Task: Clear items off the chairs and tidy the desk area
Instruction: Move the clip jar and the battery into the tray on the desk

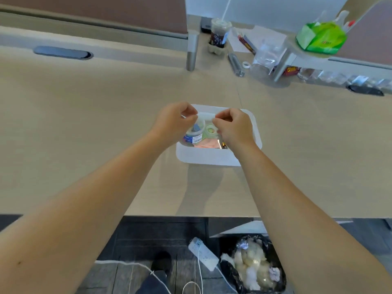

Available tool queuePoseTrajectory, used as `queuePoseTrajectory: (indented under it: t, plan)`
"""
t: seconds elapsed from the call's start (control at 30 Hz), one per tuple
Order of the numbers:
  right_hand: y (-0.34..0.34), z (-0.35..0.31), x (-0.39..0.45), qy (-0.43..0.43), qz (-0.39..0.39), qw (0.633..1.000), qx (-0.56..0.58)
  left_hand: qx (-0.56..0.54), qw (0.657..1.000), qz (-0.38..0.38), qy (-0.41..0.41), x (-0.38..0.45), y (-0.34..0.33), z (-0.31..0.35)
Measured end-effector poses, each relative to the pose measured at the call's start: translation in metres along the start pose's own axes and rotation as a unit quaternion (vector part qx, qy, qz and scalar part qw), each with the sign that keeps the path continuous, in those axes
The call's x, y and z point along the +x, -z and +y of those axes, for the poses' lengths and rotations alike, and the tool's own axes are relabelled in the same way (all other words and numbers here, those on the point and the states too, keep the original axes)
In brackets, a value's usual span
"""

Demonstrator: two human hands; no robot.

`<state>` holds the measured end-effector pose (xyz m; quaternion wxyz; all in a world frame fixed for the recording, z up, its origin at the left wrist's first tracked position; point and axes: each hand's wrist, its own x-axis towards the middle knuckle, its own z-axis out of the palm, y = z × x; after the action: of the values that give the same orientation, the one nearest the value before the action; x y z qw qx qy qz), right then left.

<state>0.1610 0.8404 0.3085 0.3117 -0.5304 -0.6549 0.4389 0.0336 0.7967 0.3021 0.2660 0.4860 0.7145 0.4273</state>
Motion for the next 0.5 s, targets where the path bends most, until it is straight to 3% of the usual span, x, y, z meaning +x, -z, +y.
queuePoseTrajectory:
  t: [0.17, 0.3, 0.5]
  plan:
    - [-0.016, 0.003, -0.045, 0.049, -0.096, 0.994, -0.001, 0.034, 0.994, 0.094, 0.045, -0.077, 0.015, -0.010]
    - [-0.038, 0.013, -0.099, 0.077, -0.194, 0.978, -0.013, 0.058, 0.986, 0.117, 0.105, -0.157, 0.020, -0.025]
    - [-0.089, 0.007, -0.173, 0.109, -0.318, 0.942, -0.019, 0.059, 0.951, 0.221, 0.208, -0.265, 0.055, -0.047]
